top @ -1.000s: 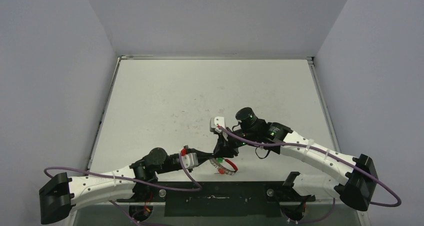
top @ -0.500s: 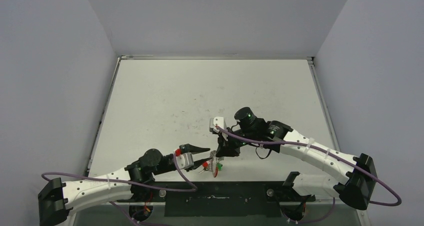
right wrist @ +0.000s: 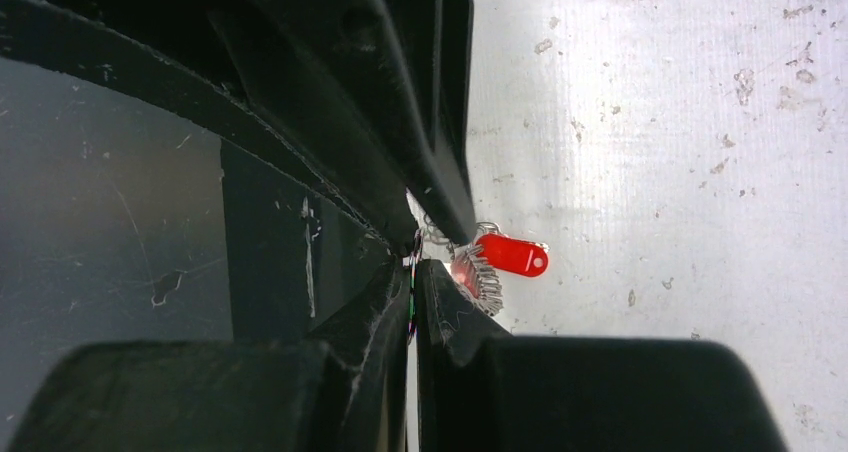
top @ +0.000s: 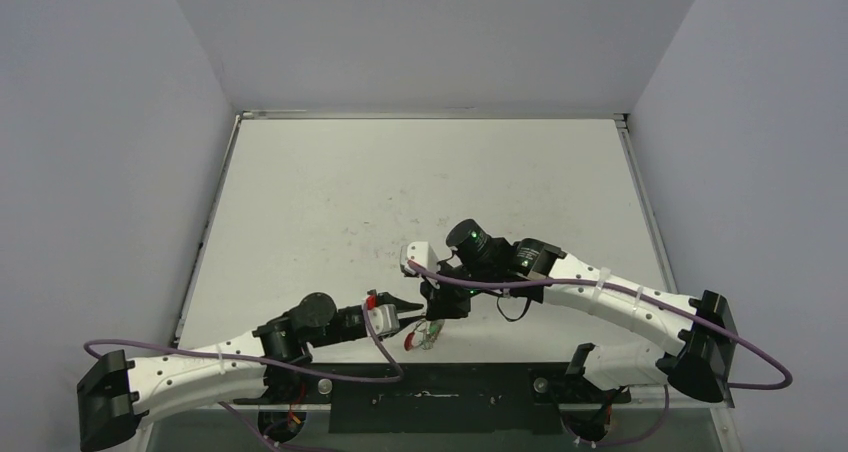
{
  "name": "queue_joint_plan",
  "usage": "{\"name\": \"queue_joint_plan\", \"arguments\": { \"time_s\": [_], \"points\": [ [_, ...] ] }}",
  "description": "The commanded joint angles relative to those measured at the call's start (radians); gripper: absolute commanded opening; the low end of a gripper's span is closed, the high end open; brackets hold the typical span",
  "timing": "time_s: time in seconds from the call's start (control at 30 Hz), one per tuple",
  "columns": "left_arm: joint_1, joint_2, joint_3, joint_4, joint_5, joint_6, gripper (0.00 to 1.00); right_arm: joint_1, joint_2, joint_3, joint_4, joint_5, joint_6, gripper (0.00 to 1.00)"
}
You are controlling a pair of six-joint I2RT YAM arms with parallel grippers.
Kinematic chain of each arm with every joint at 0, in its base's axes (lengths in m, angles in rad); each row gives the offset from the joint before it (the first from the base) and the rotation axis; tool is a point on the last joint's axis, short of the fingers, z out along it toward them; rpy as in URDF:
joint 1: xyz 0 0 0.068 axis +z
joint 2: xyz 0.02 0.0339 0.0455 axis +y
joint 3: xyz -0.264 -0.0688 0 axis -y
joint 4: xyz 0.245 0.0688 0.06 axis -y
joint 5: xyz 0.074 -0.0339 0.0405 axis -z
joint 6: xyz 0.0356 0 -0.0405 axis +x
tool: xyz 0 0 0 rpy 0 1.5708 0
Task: Put the keys on the keyring
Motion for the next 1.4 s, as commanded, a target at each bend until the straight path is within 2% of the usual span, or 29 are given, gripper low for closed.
{"name": "queue_joint_plan", "arguments": {
  "time_s": [0.0,0.1,0.47,0.6,0.73,0.77,0.87,1.0,1.07,1.37],
  "points": [
    [-0.004,0.023,0.076,-0.007,0.045,0.021,0.15,0.019,0.005,0.057,0.014,0.025,0.020,0.00],
    [-0.004,0.041,0.087,-0.015,0.064,0.025,0.11,0.021,0.010,0.060,0.015,0.034,0.023,0.00],
    [-0.004,0.099,0.129,-0.065,0.109,0.039,0.12,0.027,0.022,0.076,0.012,0.037,0.027,0.00],
    [-0.004,0.120,0.144,-0.084,0.119,0.043,0.00,0.029,0.024,0.082,0.012,0.047,0.030,0.00],
    [-0.004,0.123,0.145,-0.089,0.120,0.041,0.00,0.029,0.018,0.080,0.021,0.079,0.032,0.00],
    [-0.004,0.120,0.139,-0.084,0.116,0.038,0.00,0.027,0.013,0.076,0.028,0.088,0.033,0.05],
    [-0.004,0.101,0.116,-0.056,0.094,0.027,0.00,0.023,-0.009,0.059,0.049,0.114,0.044,0.27],
    [-0.004,0.054,0.066,0.010,0.063,0.002,0.00,0.003,-0.070,0.015,0.101,0.122,0.057,0.46],
    [-0.004,0.032,0.039,0.049,0.050,-0.008,0.00,-0.012,-0.103,-0.012,0.126,0.120,0.060,0.49],
    [-0.004,-0.022,-0.047,0.196,0.039,-0.032,0.00,-0.048,-0.136,-0.094,0.188,-0.012,0.028,0.48]
  ]
}}
